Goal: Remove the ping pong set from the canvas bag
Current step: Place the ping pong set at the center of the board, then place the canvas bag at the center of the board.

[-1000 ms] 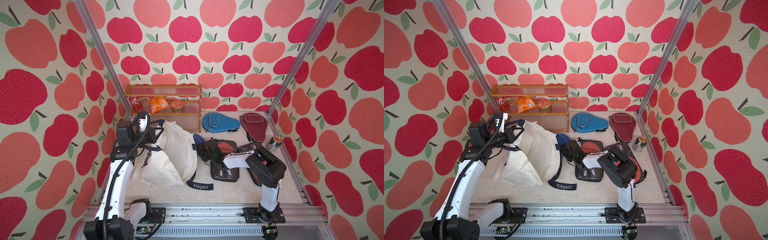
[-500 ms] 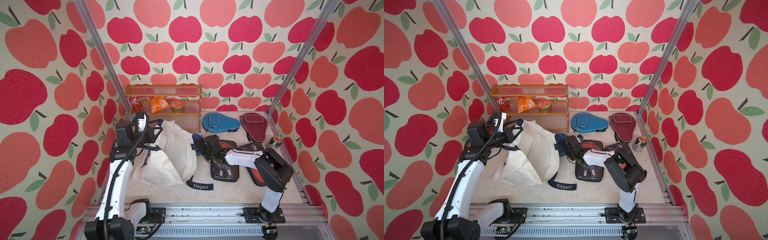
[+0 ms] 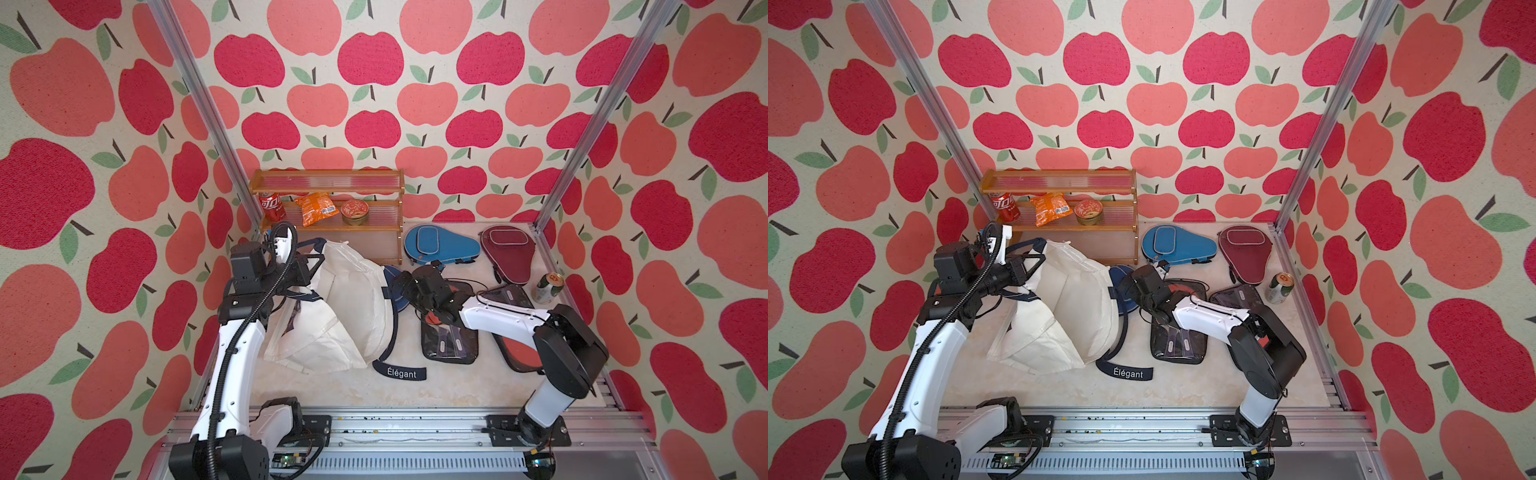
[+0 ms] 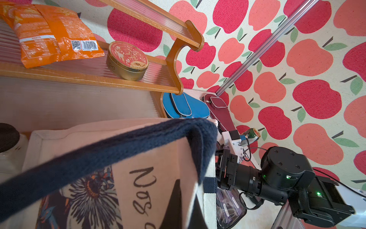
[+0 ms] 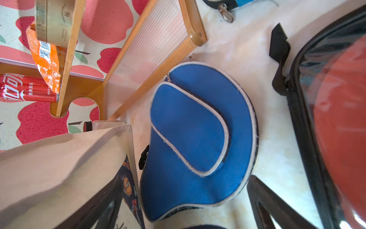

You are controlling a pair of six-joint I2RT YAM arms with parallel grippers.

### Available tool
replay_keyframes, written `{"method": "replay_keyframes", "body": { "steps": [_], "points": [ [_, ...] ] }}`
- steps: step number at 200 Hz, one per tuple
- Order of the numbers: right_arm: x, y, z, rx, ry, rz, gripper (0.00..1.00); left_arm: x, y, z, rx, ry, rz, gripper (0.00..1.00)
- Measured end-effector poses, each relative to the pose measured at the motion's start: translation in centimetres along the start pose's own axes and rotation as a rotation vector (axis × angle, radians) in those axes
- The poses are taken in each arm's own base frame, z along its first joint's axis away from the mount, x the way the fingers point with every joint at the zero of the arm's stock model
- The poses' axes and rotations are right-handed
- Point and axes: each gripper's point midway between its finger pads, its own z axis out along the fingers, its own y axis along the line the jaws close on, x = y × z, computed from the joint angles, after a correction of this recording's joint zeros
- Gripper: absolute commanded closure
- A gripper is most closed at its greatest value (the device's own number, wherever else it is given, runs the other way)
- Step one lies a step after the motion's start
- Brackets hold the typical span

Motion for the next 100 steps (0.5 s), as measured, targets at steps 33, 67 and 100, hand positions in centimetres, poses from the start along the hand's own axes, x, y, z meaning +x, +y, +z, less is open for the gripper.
{"method": "replay_keyframes", "body": {
  "steps": [33, 67, 100],
  "points": [
    [-1.8, 1.8, -3.1, -0.055, -0.057, -0.063, 0.03, 0.0, 0.1, 0.0, -0.005, -0.001, -0.004, 1.00],
    [-2.4, 4.3, -5.4, -0.150, -0.057, -0.166, 0.04, -0.1, 0.3, -0.1, -0.009, -0.003, -0.007, 1.00],
    [-0.6, 5.1, -5.4, -0.216, 0.037, -0.283, 0.05, 0.0, 0.4, 0.0, -0.010, -0.001, -0.017, 1.00]
  ]
}}
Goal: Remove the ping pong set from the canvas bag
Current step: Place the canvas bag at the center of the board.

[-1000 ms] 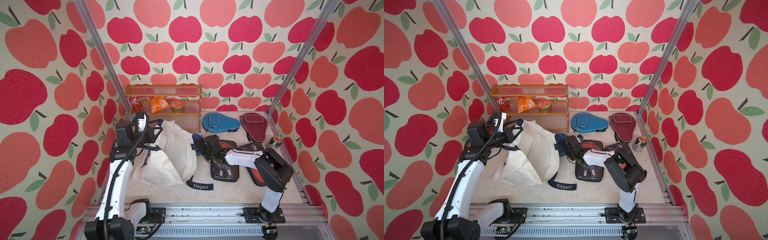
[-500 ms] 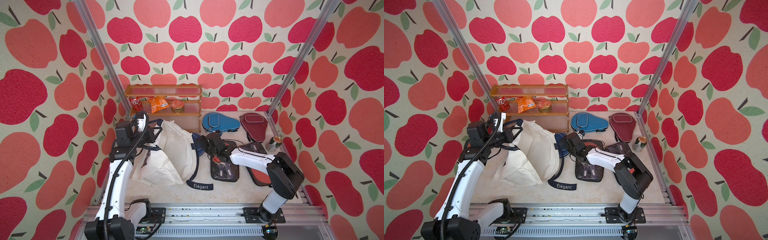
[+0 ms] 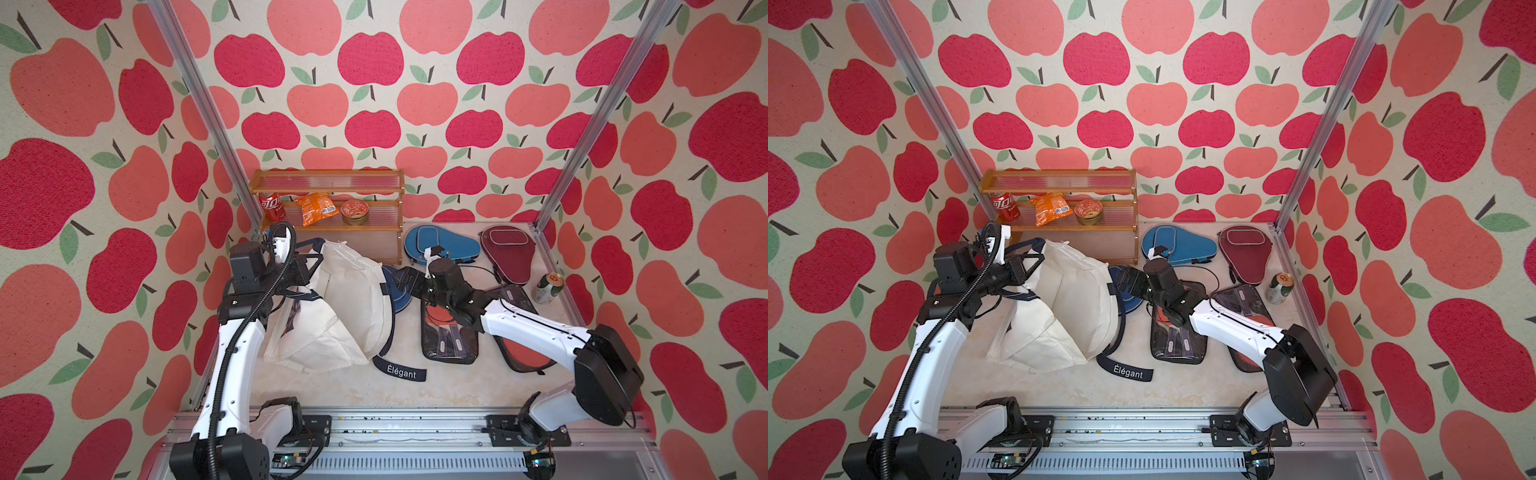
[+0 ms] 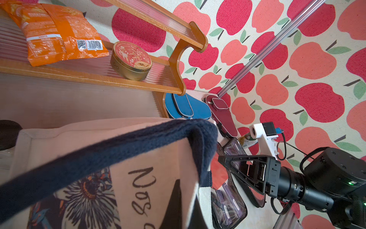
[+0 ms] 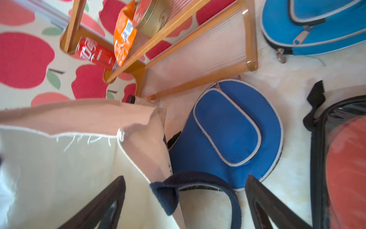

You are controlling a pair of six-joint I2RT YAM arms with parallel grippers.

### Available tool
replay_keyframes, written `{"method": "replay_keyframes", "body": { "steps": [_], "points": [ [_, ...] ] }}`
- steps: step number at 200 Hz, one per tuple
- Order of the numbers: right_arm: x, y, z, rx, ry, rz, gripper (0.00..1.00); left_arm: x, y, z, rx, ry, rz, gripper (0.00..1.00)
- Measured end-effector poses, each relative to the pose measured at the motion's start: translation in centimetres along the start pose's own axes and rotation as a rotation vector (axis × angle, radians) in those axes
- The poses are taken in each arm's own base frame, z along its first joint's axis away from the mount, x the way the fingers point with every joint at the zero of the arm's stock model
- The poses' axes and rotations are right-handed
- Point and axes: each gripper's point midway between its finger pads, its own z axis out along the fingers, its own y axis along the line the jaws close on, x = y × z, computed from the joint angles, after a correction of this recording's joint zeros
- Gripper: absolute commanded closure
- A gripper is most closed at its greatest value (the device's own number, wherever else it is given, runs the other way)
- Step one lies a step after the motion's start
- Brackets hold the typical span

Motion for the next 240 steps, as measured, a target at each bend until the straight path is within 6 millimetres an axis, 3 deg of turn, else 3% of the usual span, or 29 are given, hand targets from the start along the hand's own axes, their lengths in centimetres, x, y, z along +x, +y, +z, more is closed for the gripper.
{"method": "replay_keyframes", "body": {
  "steps": [51, 76, 83, 106, 116, 153, 197, 240],
  "points": [
    [4.4, 0.3, 2.6, -0.075, 0.179, -0.120, 0.07, 0.0, 0.0, 0.0, 0.000, 0.001, -0.012, 1.00],
    [7.3, -0.1, 4.5, -0.074, 0.267, -0.164, 0.16, 0.0, 0.0, 0.0, 0.000, 0.002, -0.016, 1.00],
    [8.0, 0.0, 4.8, -0.077, 0.286, -0.183, 0.26, 0.1, 0.0, 0.0, 0.000, 0.003, -0.017, 1.00],
    [8.8, 1.7, 5.4, -0.091, 0.322, -0.242, 0.82, 0.2, 0.1, 0.0, -0.002, 0.008, -0.023, 1.00],
    [8.6, 2.8, 5.3, -0.099, 0.327, -0.261, 1.00, 0.1, 0.0, -0.1, -0.005, 0.011, -0.027, 1.00],
    [5.3, 6.2, 4.0, -0.092, 0.321, -0.329, 1.00, -1.4, -0.7, -1.0, -0.032, -0.001, -0.025, 1.00],
    [0.0, 9.5, 0.8, -0.092, 0.335, -0.422, 1.00, -2.2, -1.6, -2.2, -0.056, 0.009, -0.056, 1.00],
    [-2.2, 9.9, -1.7, -0.071, 0.404, -0.505, 1.00, -1.0, -2.5, -2.8, -0.040, 0.072, -0.122, 1.00]
  ]
}}
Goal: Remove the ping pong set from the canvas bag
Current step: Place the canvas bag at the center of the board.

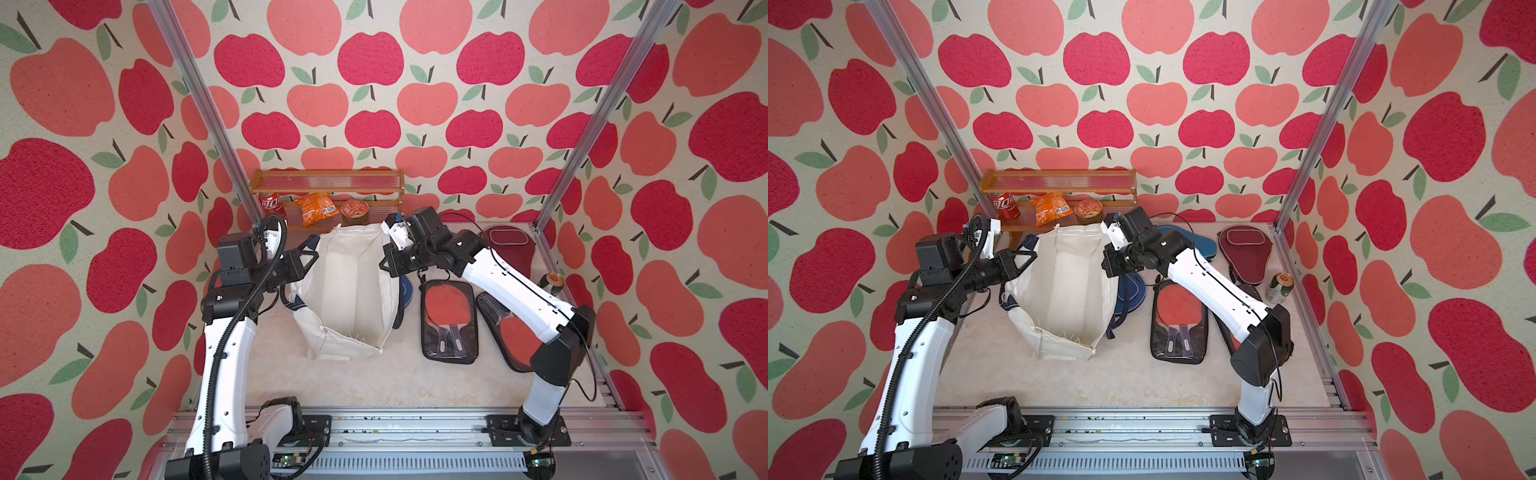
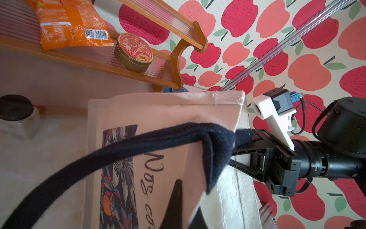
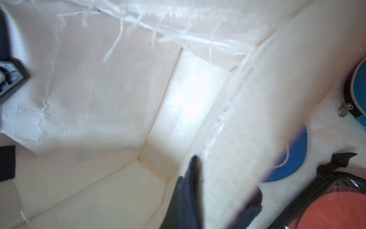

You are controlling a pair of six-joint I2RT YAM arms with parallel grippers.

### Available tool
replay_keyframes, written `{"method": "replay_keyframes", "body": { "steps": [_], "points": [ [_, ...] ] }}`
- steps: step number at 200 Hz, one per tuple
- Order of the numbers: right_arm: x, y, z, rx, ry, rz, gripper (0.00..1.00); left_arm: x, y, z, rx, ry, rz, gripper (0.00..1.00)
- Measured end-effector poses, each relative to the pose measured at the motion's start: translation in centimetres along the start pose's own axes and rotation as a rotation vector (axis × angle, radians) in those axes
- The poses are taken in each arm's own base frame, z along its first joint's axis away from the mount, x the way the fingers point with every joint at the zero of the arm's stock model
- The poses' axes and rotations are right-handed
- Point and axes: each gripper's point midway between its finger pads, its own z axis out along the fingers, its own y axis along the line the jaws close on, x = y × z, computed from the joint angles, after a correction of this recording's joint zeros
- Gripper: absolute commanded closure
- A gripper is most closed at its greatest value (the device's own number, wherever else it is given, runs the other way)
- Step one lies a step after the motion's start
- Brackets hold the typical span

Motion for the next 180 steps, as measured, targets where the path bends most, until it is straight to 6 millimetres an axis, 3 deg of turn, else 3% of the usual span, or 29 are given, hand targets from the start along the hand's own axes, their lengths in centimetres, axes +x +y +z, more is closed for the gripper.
{"method": "replay_keyframes", "body": {
  "steps": [50, 97, 127, 149, 180],
  "points": [
    [0.7, -1.4, -1.4, 0.028, 0.053, 0.015, 1.00, 1.9, -1.3, 0.1, 0.067, 0.081, -0.037, 1.00],
    [2.5, -1.7, -2.3, 0.039, 0.045, 0.076, 1.00, 2.3, -1.3, 0.7, 0.086, 0.108, -0.052, 1.00],
    [1.7, -0.1, -1.9, 0.018, 0.003, 0.084, 1.00, 1.4, -0.4, 1.0, 0.044, 0.098, -0.059, 1.00],
    [0.9, 2.5, -0.8, -0.025, -0.028, 0.092, 1.00, -0.3, 0.9, 0.0, -0.036, 0.041, -0.060, 1.00],
    [-0.8, 6.3, 2.6, -0.084, -0.062, 0.098, 1.00, -2.8, 5.0, -2.6, -0.162, -0.075, -0.125, 1.00]
  ]
}}
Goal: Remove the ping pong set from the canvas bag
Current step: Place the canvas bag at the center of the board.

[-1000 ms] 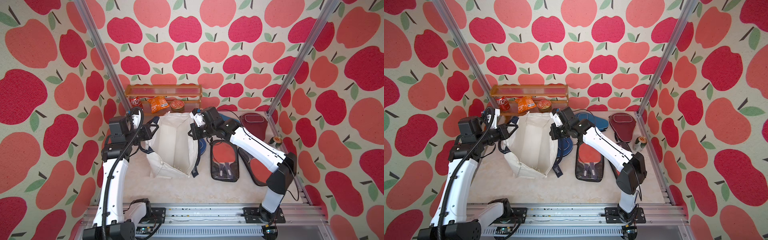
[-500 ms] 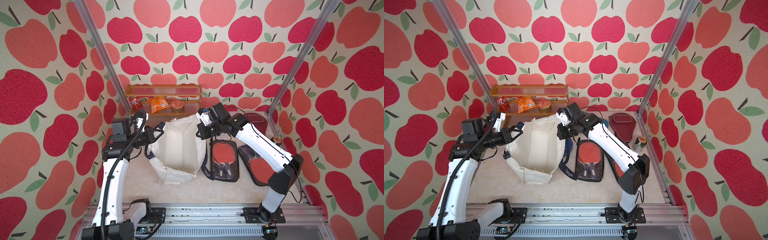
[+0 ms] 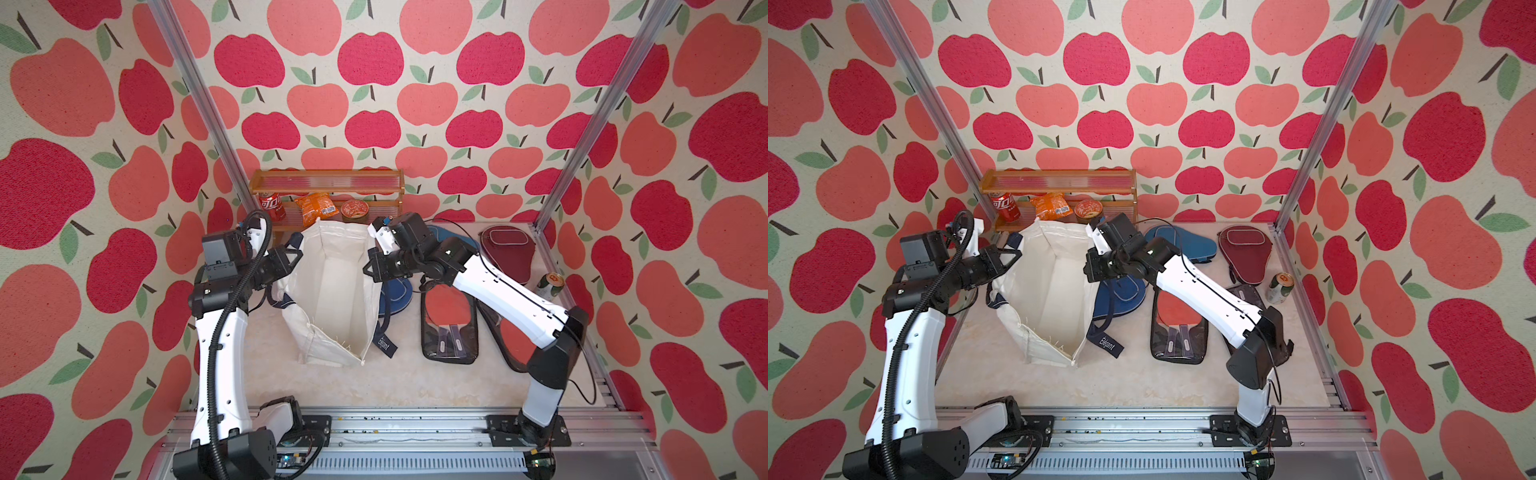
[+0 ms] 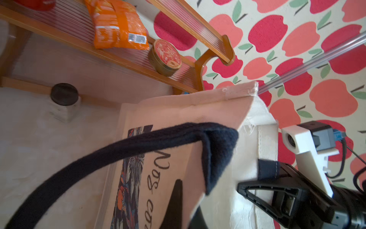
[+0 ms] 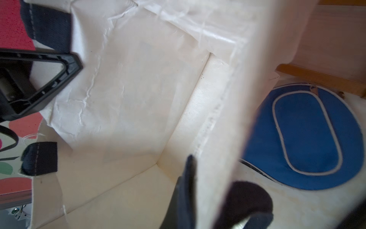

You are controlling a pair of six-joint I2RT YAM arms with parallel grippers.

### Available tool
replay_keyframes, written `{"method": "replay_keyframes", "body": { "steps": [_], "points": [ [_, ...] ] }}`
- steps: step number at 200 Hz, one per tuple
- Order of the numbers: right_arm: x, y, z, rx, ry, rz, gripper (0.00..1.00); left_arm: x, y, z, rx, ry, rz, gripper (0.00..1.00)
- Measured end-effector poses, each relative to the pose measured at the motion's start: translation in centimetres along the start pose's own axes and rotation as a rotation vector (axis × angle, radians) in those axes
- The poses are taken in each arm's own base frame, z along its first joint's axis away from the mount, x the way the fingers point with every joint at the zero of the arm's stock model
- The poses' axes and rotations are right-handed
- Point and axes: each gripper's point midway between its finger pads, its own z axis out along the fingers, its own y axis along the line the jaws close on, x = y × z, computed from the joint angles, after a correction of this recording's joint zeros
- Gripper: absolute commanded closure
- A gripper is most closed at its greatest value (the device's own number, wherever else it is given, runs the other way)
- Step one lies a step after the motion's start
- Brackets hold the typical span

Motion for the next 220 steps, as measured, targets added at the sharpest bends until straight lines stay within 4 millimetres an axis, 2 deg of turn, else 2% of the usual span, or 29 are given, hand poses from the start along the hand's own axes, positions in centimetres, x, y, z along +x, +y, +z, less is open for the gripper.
{"method": "replay_keyframes", "body": {
  "steps": [26, 55, 75, 113, 144, 165, 176, 193, 220],
  "points": [
    [-0.5, 2.1, 3.7, -0.029, -0.008, 0.003, 1.00, -1.6, 4.8, -1.6, -0.089, -0.087, -0.111, 1.00],
    [-0.4, 3.6, 7.3, -0.042, -0.001, 0.013, 1.00, -1.9, 9.0, -3.2, -0.157, -0.153, -0.227, 1.00],
    [-0.7, 4.8, 9.3, -0.062, -0.010, 0.017, 1.00, -2.0, 10.6, -4.0, -0.197, -0.180, -0.265, 1.00],
    [-0.5, 6.3, 11.7, -0.087, -0.019, 0.035, 1.00, -2.0, 11.8, -4.6, -0.250, -0.208, -0.281, 1.00],
    [-0.2, 6.1, 12.4, -0.078, -0.017, 0.066, 1.00, -2.0, 12.7, -4.5, -0.279, -0.206, -0.295, 0.76],
    [-0.8, 6.2, 12.5, -0.085, -0.046, 0.091, 1.00, -2.3, 13.4, -4.1, -0.316, -0.190, -0.291, 0.46],
    [-1.0, 6.2, 12.6, -0.086, -0.056, 0.112, 1.00, -3.2, 13.5, -3.8, -0.338, -0.181, -0.272, 0.35],
    [-1.1, 6.0, 13.0, -0.089, -0.066, 0.145, 1.00, -4.5, 13.1, -3.2, -0.369, -0.169, -0.210, 0.27],
    [-1.2, 5.7, 13.9, -0.105, -0.078, 0.210, 1.00, -5.6, 11.7, -2.7, -0.399, -0.154, -0.132, 0.22]
  ]
}}
